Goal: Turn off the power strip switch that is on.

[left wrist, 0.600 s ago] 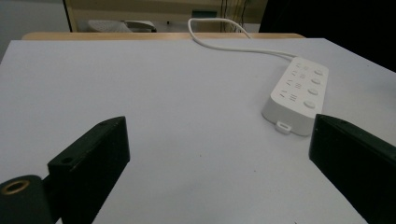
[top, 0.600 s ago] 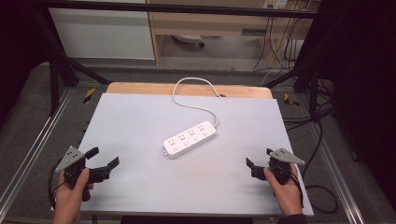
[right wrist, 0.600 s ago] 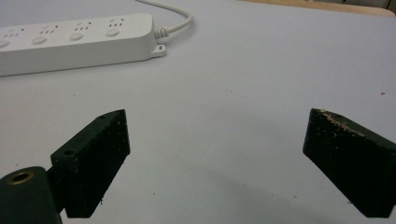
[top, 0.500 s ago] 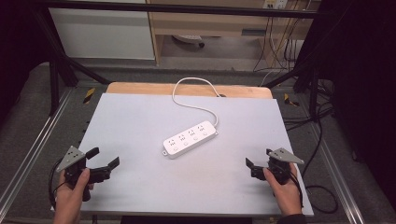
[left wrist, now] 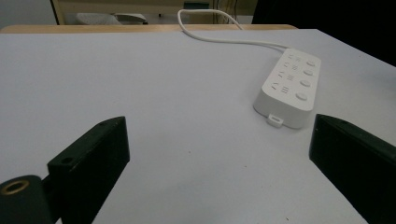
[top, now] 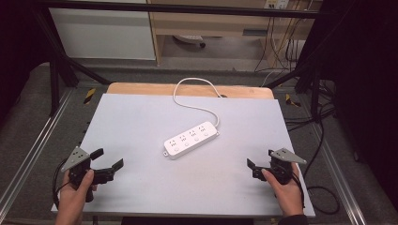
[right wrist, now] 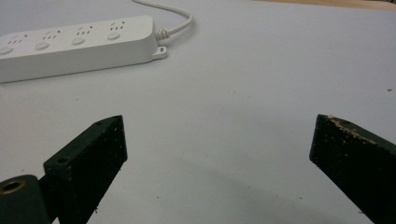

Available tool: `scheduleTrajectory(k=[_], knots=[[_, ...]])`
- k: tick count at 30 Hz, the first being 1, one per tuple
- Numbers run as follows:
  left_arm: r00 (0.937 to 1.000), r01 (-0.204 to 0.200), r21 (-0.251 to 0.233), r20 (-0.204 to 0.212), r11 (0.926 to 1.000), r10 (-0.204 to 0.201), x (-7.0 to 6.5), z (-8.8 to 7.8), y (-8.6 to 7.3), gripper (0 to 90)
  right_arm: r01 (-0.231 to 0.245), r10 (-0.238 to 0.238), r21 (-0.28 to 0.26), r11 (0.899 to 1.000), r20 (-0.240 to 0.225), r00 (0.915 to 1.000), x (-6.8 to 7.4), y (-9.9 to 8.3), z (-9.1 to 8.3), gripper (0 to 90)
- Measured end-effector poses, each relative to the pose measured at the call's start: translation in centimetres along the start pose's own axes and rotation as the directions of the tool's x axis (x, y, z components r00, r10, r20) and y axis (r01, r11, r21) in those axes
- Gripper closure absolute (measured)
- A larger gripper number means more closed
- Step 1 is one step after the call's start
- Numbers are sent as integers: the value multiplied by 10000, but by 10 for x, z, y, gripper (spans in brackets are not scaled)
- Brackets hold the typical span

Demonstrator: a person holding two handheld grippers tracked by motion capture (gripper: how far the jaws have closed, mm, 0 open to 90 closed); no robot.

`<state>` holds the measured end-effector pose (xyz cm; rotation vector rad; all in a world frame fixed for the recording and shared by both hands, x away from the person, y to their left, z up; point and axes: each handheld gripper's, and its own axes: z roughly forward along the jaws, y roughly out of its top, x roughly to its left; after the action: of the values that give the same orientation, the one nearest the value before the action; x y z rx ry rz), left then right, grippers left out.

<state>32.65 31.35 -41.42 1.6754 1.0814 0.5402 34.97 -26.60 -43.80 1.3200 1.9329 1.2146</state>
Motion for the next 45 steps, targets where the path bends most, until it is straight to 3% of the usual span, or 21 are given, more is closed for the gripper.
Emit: scheduleTrajectory(k=[10,32,35,40,45], knots=[[9998,-216,129,3,9997,216,-4,3,0,48,-49,50,59,10000,-214,9998,2,2,1,44],[9999,-163,297,-41,9994,164,-4,6,0,49,-70,73,64,10000,-444,9990,16,9,7,60],[9998,-168,413,-75,9990,171,-5,8,0,49,109,-109,7,9999,-463,9989,19,11,8,52],[9998,-176,376,-104,9991,180,-5,7,0,50,166,-169,-89,9998,-282,9995,22,14,8,48],[9998,-189,383,-64,9991,192,-6,8,0,50,158,-150,-251,9996,288,9995,21,17,8,26]])
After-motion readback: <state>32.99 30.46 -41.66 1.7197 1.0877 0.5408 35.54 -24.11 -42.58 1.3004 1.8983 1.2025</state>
